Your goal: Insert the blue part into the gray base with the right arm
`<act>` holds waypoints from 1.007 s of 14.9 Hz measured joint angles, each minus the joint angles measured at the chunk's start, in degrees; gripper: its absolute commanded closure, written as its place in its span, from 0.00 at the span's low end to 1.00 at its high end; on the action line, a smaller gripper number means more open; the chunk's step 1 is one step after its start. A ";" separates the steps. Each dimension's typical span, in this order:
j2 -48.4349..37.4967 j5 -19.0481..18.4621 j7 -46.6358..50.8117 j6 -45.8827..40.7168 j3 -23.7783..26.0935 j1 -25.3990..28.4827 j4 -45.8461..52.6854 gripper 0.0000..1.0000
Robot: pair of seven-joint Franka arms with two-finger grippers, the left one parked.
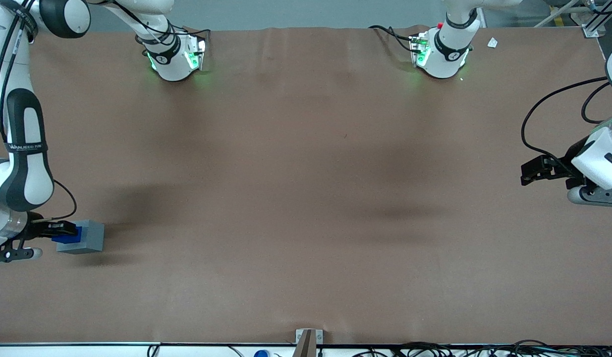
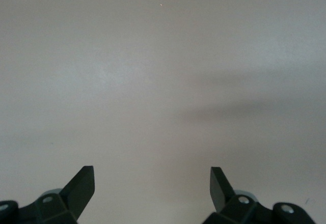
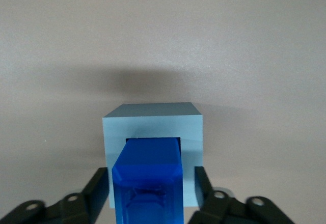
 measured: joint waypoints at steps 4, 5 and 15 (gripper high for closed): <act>-3.21 0.01 1.16 -4.75 0.31 0.25 3.07 0.00; -5.47 0.02 2.60 -8.68 0.45 0.47 3.76 0.00; -30.14 0.08 22.77 -36.17 1.24 10.53 4.47 0.00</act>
